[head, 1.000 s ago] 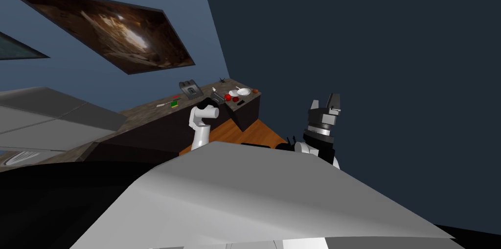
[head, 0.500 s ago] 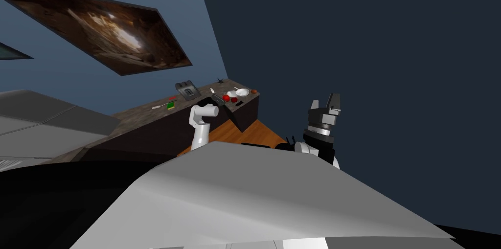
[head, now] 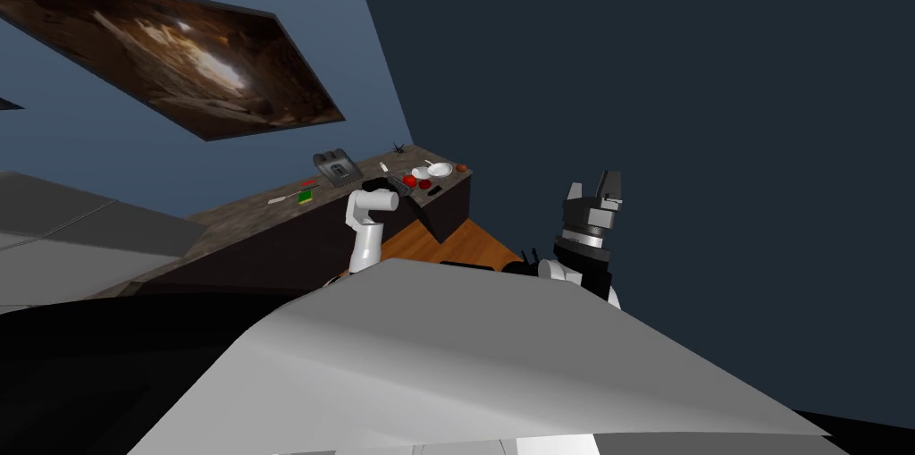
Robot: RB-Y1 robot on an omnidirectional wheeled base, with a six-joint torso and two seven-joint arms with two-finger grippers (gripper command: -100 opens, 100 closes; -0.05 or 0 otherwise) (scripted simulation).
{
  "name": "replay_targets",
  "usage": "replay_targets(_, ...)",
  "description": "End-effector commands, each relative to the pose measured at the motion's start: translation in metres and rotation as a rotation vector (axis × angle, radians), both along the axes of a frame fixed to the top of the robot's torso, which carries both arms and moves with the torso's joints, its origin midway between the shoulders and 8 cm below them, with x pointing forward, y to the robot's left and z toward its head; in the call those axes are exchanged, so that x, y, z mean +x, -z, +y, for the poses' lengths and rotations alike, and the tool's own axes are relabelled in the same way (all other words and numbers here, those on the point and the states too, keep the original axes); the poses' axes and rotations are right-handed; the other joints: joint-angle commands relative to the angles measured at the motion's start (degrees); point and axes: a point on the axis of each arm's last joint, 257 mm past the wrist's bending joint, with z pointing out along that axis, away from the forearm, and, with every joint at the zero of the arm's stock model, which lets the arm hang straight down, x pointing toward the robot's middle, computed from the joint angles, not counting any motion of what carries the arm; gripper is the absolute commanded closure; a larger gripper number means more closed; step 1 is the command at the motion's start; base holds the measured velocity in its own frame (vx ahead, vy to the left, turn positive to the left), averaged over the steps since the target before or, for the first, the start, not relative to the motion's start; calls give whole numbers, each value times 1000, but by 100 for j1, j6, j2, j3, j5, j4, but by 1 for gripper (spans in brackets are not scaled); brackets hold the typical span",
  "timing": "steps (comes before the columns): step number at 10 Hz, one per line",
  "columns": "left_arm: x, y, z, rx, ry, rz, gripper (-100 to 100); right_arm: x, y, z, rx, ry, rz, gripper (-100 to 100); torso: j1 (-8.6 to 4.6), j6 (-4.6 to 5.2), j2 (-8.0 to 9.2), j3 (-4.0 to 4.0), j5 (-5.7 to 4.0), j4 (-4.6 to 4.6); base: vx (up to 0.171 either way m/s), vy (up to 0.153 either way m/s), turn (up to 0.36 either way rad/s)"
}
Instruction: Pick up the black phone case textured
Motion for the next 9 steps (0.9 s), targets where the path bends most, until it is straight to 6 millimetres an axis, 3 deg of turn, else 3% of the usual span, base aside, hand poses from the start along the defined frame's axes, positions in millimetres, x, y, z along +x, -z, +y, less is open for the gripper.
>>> replay_targets(1, -3, 14, 6, -51, -27, 49, -100, 0, 0, 0, 0, 0, 0, 0, 0, 0, 0, 0, 0, 0, 41, 4, -98)
replay_targets(9, -28, 66, 19, -196, -125, 267, -100, 0, 0, 0, 0, 0, 0, 0, 4, 1, -13, -7, 1, -3, 48, 6, -71)
